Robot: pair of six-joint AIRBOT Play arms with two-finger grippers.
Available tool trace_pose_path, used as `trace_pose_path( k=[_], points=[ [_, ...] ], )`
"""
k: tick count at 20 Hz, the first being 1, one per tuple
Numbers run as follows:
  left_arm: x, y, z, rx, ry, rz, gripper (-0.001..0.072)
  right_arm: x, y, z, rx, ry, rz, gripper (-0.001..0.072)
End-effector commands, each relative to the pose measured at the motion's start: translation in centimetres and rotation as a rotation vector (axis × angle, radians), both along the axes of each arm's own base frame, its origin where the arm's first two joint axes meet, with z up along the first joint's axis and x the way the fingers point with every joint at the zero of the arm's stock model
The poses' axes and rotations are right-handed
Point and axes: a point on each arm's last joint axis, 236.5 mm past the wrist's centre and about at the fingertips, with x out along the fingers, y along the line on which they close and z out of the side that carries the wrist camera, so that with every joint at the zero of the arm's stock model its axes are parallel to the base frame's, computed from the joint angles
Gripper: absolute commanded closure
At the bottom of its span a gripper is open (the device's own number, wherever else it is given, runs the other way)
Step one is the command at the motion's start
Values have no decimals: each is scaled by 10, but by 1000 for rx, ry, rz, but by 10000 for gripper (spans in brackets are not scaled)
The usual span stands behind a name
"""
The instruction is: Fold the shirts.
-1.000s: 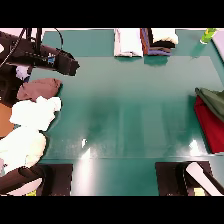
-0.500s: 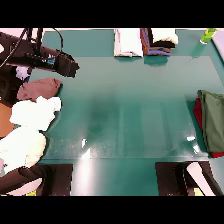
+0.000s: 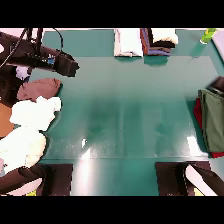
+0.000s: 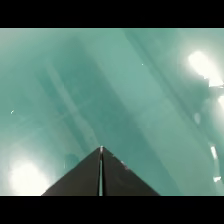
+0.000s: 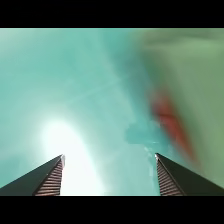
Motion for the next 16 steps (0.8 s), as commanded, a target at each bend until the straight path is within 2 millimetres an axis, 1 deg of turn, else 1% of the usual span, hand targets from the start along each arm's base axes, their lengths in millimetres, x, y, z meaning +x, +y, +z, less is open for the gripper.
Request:
trace_pose_path(
  k=[1,3,4,6,7,8,9,10,12,14,16],
  points=[
    [2,-1,2,-6,-11,3,682,30,115,-2,40,2,329,161],
    [3,-1,2,-7,-13,3,682,37,162,-10,43,27,456,161],
    [2,-1,2,-7,-12,3,682,40,182,-13,42,40,509,160],
    [2,-1,2,-7,-12,3,682,44,213,-15,41,50,585,163],
    [2,-1,2,-7,-12,3,681,46,227,-14,40,51,618,253],
    [2,-1,2,-7,-12,3,682,48,238,-13,40,48,644,456],
    [2,-1,2,-7,-12,3,682,49,246,-11,40,45,661,607],
    [2,-1,2,-7,-12,3,681,50,252,-8,40,42,674,687],
    [2,-1,2,-7,-12,3,682,53,259,-1,40,23,688,687],
    [3,-1,2,-7,-13,4,682,56,261,6,43,-1,689,687],
    [2,-1,2,-7,-12,3,682,56,261,6,42,-3,688,687]
  ],
)
